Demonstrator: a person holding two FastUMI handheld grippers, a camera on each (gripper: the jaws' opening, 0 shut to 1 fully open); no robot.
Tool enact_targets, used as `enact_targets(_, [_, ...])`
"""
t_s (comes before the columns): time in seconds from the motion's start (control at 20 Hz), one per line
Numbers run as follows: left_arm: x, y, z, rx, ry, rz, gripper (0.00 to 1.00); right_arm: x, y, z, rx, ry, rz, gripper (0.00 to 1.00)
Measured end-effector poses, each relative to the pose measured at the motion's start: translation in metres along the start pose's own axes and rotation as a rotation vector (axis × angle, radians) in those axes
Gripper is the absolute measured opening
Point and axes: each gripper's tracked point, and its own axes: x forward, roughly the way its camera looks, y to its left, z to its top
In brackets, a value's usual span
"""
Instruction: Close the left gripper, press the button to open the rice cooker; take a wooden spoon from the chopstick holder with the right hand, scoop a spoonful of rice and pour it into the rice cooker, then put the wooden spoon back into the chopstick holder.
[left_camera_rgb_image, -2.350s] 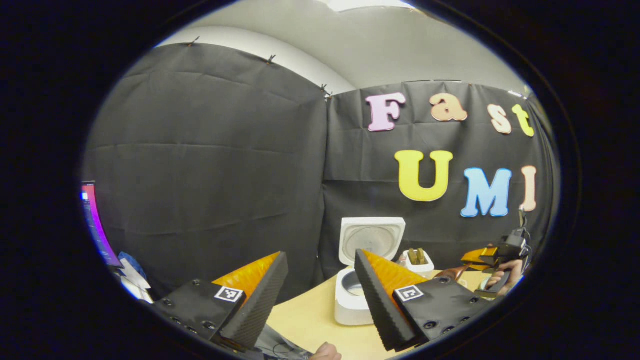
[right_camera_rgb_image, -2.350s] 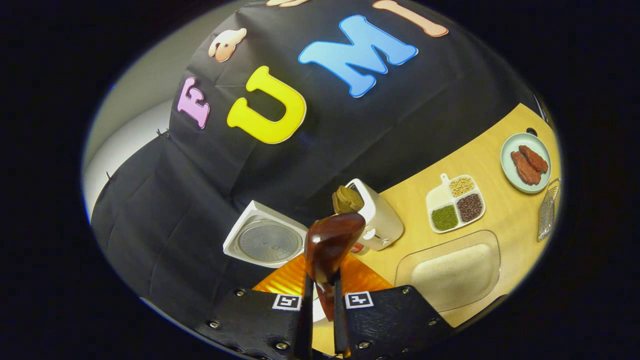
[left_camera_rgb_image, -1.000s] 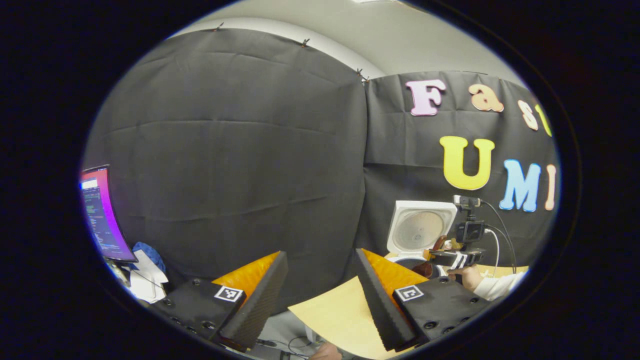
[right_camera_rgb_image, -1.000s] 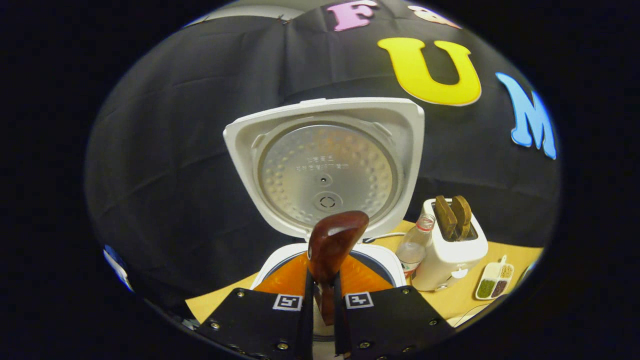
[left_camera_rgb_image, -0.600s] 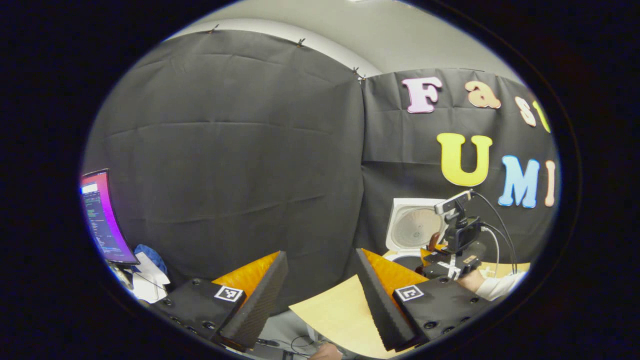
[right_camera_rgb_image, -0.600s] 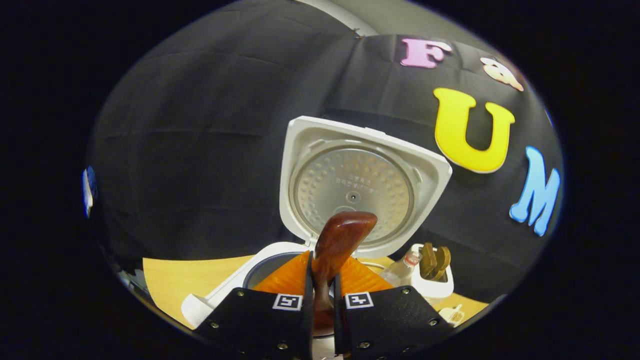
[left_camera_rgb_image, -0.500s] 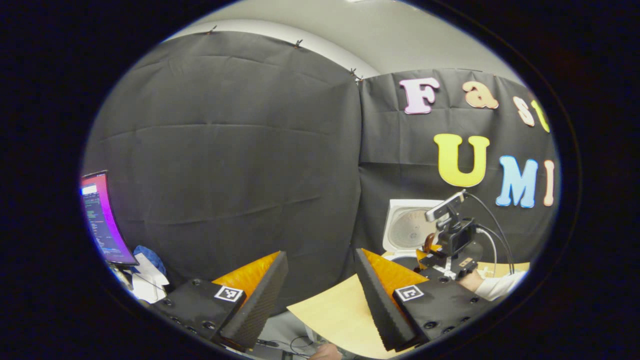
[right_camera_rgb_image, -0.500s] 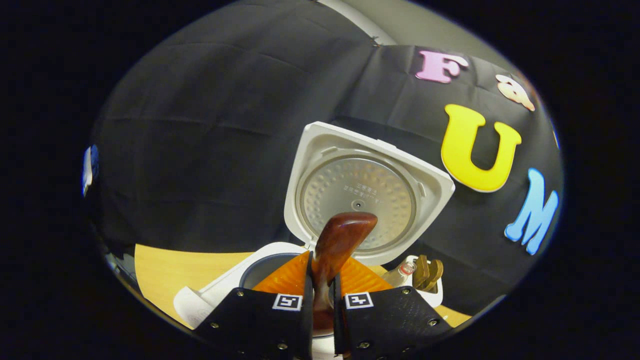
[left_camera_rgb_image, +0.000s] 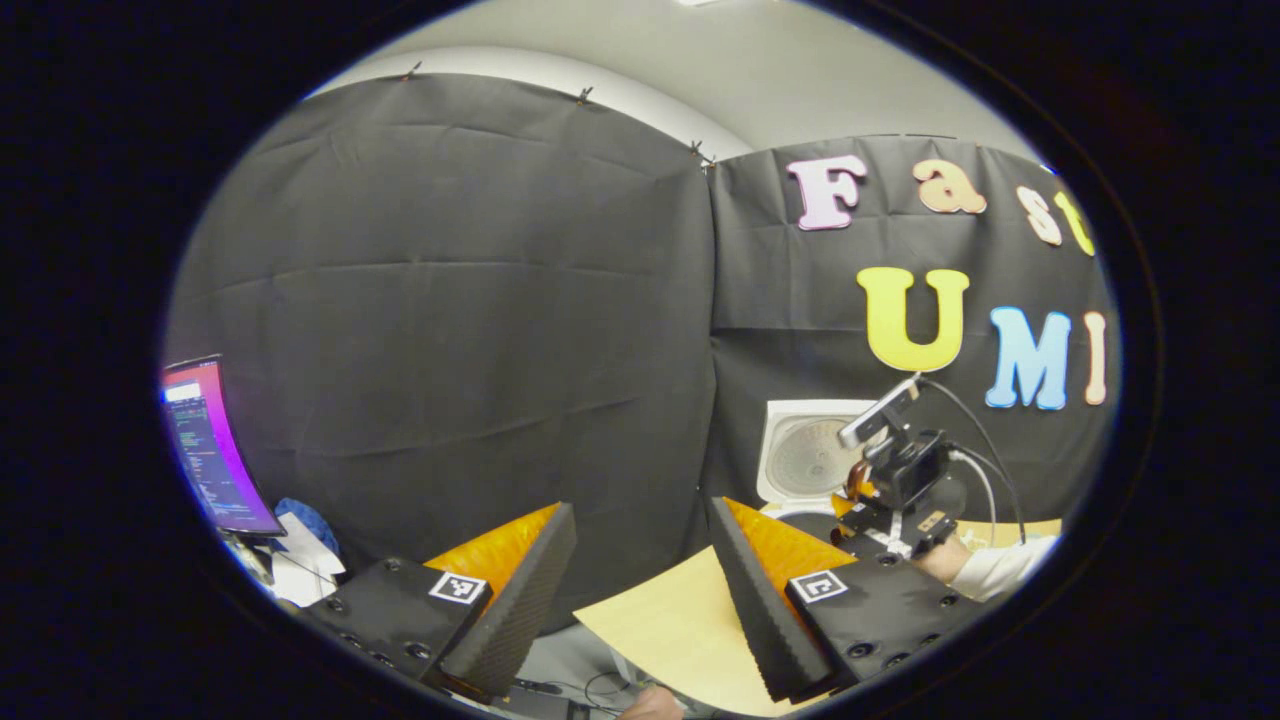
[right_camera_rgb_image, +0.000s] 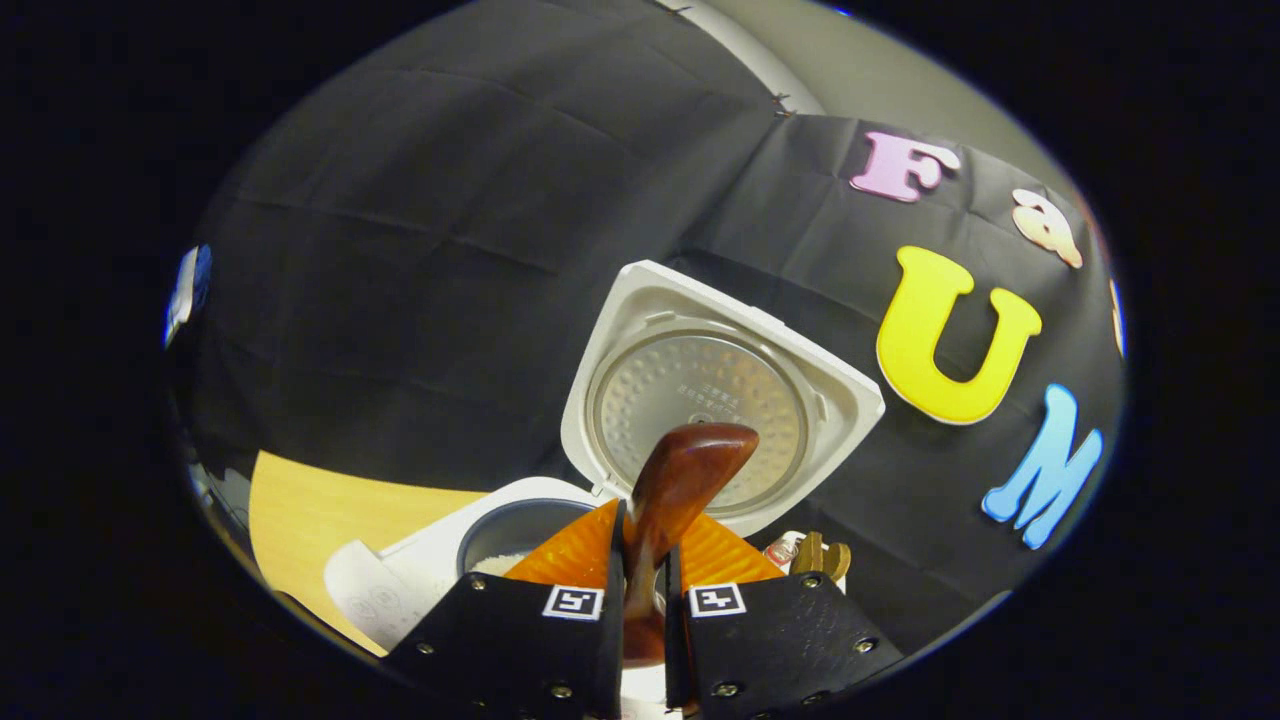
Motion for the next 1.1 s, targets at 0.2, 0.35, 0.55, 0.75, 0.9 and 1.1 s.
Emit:
enact_targets(0.2, [-0.019,-0.005,0.018,0.001,-0.018,-0.015,0.93,-0.026,-0.042,0.003,0.401,0.036,0.024,0.17])
enact_targets(0.35, [-0.023,-0.018,0.021,-0.002,-0.025,-0.038,0.93,-0.059,-0.104,-0.006,0.607,0.032,-0.019,0.17])
enact_targets(0.55, [-0.020,-0.047,0.021,-0.004,-0.018,-0.079,0.93,-0.107,-0.173,-0.037,0.780,0.034,-0.085,0.17])
enact_targets(0.75, [-0.019,-0.078,0.021,-0.012,-0.014,-0.133,0.93,-0.170,-0.234,-0.075,0.864,0.032,-0.182,0.17])
enact_targets(0.9, [-0.020,-0.105,0.022,-0.004,-0.020,-0.178,0.93,-0.213,-0.274,-0.106,0.922,0.032,-0.265,0.17])
enact_targets(1.1, [-0.023,-0.139,0.025,0.011,-0.022,-0.231,0.93,-0.277,-0.332,-0.170,0.994,0.061,-0.445,0.17])
